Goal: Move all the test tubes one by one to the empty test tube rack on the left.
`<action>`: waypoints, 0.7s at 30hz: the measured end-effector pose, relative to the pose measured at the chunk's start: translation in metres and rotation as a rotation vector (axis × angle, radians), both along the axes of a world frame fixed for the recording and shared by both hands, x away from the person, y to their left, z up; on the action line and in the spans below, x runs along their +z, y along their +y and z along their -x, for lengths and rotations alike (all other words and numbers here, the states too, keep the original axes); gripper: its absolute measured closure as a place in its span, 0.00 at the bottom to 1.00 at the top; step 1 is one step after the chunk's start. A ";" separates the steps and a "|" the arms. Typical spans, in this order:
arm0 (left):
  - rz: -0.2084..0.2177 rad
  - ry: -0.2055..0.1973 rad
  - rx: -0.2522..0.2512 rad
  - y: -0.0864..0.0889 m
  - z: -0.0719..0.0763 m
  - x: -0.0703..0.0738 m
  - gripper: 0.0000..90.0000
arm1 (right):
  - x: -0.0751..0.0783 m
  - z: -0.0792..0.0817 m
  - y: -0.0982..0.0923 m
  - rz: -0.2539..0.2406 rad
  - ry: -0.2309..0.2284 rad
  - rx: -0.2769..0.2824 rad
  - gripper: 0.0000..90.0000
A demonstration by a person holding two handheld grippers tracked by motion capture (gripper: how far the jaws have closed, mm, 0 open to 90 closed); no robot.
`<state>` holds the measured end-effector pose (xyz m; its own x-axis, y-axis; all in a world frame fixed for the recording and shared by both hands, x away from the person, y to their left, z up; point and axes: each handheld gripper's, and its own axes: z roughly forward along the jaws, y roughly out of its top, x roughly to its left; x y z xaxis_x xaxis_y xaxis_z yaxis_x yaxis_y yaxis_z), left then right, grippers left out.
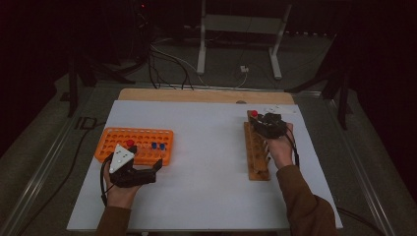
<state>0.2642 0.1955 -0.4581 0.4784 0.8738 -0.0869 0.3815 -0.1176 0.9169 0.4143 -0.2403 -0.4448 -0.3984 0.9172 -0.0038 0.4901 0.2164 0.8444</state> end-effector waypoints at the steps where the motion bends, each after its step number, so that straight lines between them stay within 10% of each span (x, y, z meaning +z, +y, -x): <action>1: 0.000 0.000 0.000 0.000 0.000 0.000 0.00 | -0.001 -0.001 0.000 0.005 -0.002 -0.003 0.70; 21: -0.008 0.007 -0.012 -0.001 0.001 -0.001 0.00 | -0.002 -0.015 0.004 0.018 -0.007 -0.035 0.83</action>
